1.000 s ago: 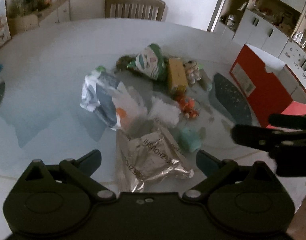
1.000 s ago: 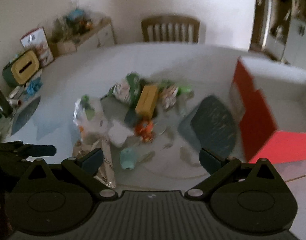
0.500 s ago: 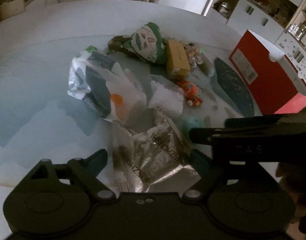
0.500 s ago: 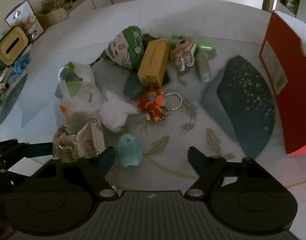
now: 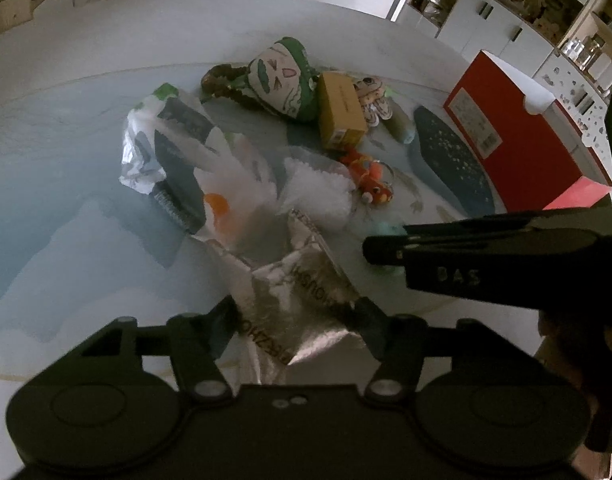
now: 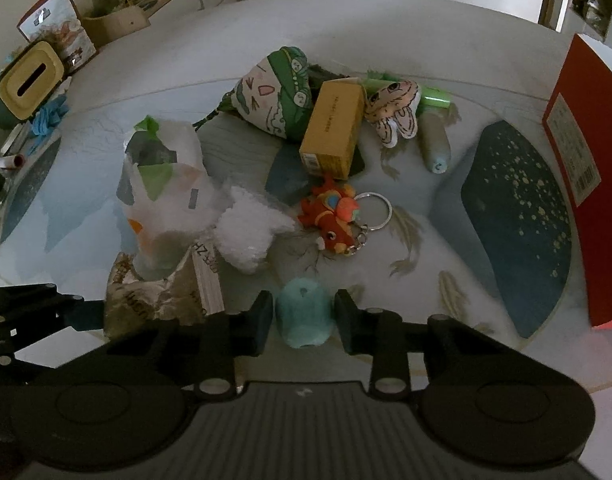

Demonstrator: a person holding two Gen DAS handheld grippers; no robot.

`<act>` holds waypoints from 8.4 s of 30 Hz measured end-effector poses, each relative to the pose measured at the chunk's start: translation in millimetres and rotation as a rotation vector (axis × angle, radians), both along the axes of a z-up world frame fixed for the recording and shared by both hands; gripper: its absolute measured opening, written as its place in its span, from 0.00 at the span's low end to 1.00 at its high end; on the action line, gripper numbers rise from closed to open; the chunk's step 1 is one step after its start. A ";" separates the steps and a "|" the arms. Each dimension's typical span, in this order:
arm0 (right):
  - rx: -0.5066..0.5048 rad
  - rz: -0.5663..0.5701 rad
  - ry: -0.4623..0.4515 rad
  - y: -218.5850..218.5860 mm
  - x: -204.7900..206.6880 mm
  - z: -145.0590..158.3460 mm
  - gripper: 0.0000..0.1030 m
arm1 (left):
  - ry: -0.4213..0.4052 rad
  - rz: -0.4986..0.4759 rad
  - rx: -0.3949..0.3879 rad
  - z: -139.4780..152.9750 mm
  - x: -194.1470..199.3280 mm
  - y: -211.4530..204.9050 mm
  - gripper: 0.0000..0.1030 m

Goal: Organize objects
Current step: 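Grasp the silver foil bag with left gripper while right gripper grasps the teal ball, then carry the foil bag and teal ball with both grippers into the red box, then open left gripper to drop the foil bag while right gripper releases the teal ball, then withdraw both grippers from the box back toward the pile, then grasp the white plastic bag with left gripper while right gripper grasps the granule bag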

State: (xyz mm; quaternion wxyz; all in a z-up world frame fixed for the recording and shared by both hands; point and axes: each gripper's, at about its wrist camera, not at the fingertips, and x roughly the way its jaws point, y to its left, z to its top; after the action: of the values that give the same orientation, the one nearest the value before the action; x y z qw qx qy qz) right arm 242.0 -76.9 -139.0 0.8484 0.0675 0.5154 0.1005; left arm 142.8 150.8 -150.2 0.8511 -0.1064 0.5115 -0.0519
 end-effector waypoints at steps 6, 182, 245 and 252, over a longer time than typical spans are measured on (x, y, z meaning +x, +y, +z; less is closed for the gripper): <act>0.027 -0.015 0.002 -13.6 -9.5 4.5 0.29 | 0.002 0.038 -0.012 6.1 -3.7 0.9 0.52; 0.113 -0.189 -0.511 -162.1 -94.5 160.4 0.96 | -0.525 -0.041 0.065 159.9 -0.3 -117.6 1.00; -0.166 0.351 -0.192 61.3 48.6 13.8 0.70 | 0.017 0.258 -0.023 1.3 58.6 65.8 0.67; -0.167 0.348 -0.177 63.1 44.4 11.4 0.46 | -0.008 0.262 -0.041 6.4 49.7 66.9 0.44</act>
State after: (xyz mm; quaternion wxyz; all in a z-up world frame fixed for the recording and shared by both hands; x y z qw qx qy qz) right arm 286.4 -13.8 -127.6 0.8629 -0.1021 0.4491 0.2081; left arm 192.5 217.7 -143.8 0.8502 -0.1895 0.4887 0.0490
